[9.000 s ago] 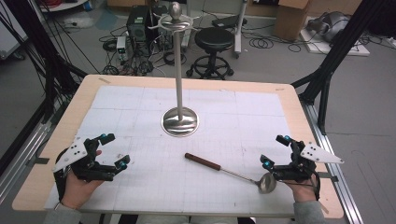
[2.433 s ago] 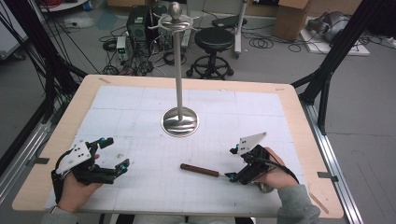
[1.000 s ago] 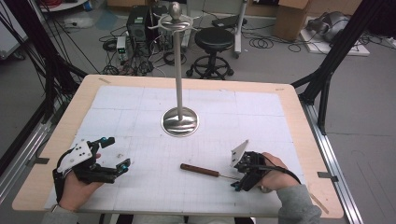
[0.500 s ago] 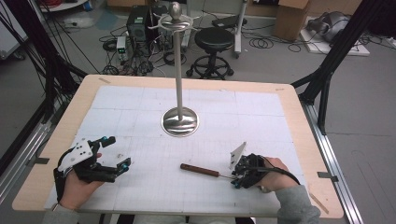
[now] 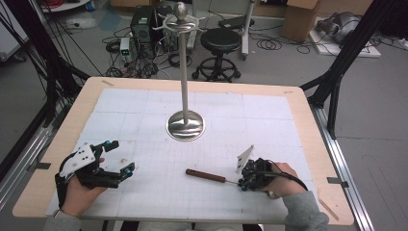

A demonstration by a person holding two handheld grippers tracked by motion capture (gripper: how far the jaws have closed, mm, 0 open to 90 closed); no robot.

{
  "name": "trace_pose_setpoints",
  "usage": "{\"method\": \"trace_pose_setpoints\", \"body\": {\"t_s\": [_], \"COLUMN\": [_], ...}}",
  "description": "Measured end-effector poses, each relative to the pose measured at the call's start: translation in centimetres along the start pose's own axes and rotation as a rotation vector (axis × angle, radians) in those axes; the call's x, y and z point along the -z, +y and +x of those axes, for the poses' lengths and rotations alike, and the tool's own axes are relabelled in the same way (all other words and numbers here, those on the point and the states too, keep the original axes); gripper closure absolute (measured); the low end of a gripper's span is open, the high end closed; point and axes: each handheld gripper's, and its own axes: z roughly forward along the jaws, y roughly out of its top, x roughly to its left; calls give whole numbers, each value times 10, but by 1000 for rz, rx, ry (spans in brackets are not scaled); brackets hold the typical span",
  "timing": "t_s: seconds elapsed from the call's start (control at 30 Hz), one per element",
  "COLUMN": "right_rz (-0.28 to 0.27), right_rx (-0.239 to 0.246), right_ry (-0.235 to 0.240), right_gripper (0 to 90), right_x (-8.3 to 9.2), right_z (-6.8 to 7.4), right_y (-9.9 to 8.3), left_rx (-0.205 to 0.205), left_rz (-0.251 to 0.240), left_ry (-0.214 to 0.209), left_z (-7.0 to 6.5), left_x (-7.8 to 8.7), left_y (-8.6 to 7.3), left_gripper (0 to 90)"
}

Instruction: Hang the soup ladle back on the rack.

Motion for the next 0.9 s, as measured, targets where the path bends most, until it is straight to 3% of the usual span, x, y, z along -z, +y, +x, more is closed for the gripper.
{"method": "trace_pose_setpoints", "body": {"t_s": [0.27, 0.4, 0.7, 0.9], "right_rz": [-23, -36, -162, -219], "right_rx": [-12, -27, -71, -78], "right_ry": [-2, -25, -87, -97], "right_gripper": [840, 842, 846, 846], "right_x": [1, 5, 23, 29], "right_z": [1, 0, -1, -2], "right_y": [-3, -7, -16, -16], "left_rx": [4, 2, 2, 3], "left_rz": [-10, -11, -10, -11], "left_ry": [4, 6, 6, 7], "left_z": [0, 1, 1, 1], "left_x": [1, 0, 0, 0], "left_y": [1, 0, 1, 1], "left_gripper": [18, 18, 18, 18]}}
